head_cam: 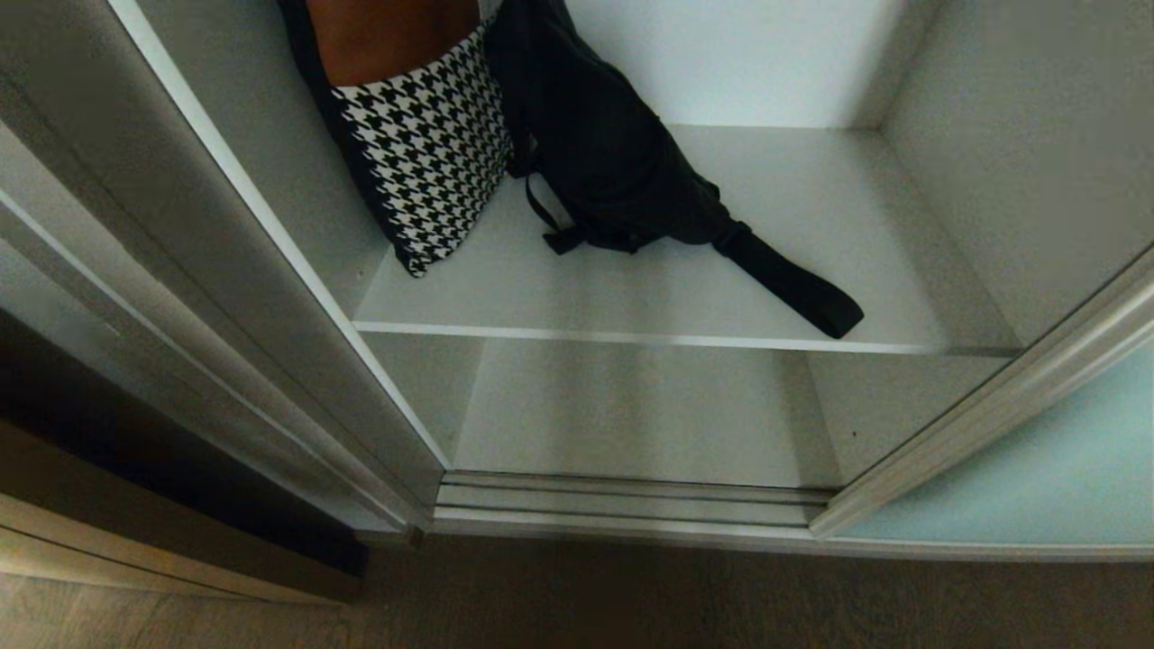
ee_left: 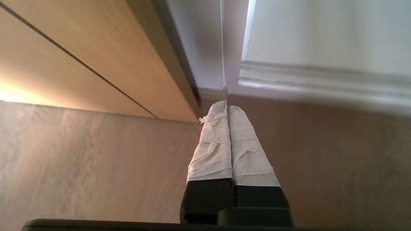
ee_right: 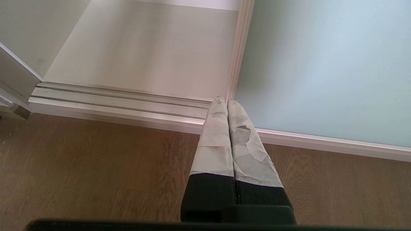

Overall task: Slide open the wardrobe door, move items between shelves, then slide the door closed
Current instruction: Close the door

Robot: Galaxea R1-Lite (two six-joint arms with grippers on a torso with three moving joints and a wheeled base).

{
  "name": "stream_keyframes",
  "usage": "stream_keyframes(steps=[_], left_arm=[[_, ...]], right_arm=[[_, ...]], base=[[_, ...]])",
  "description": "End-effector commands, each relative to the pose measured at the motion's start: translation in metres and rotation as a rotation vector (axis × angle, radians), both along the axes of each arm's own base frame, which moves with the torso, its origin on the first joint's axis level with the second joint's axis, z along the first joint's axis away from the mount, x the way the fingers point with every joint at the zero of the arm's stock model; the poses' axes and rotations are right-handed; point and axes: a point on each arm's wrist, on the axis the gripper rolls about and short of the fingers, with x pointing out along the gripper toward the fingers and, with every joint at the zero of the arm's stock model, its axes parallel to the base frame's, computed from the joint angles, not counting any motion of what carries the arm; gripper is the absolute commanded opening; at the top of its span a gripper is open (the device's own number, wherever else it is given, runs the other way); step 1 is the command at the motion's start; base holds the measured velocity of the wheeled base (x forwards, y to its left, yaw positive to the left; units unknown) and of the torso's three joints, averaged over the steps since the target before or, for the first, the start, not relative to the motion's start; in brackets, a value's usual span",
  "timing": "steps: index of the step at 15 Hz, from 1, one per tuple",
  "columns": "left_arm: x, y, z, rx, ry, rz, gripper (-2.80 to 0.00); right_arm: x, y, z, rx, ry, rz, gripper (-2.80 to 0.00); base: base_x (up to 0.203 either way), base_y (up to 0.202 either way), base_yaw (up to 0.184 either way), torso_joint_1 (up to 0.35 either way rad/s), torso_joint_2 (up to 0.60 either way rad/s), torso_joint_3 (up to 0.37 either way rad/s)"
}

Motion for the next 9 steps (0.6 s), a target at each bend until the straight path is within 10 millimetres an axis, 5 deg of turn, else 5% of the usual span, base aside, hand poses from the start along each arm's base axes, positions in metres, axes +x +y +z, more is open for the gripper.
stream_keyframes(steps=[1, 6, 9], left_arm=[[0.002, -0.002, -0.035, 0.075, -0.022, -0.011, -2.80], [-0.010, -0.005, -0.059, 0.128, -0.248, -0.108, -2.80], [-0.009, -0.005, -0.065, -0.005, -0.187, -0.094, -2.80]], right_arm=[[0.000, 0.000, 0.000, 0.000, -0.001, 0.000, -2.80], [0.000, 0.000, 0.000, 0.000, -0.001, 0.000, -2.80], [0.000, 0.000, 0.000, 0.000, -0.001, 0.002, -2.80]], base=[[0.000, 0.000, 0.000, 0.000, 0.00, 0.000], [0.000, 0.000, 0.000, 0.000, 0.00, 0.000], [0.000, 0.000, 0.000, 0.000, 0.00, 0.000]])
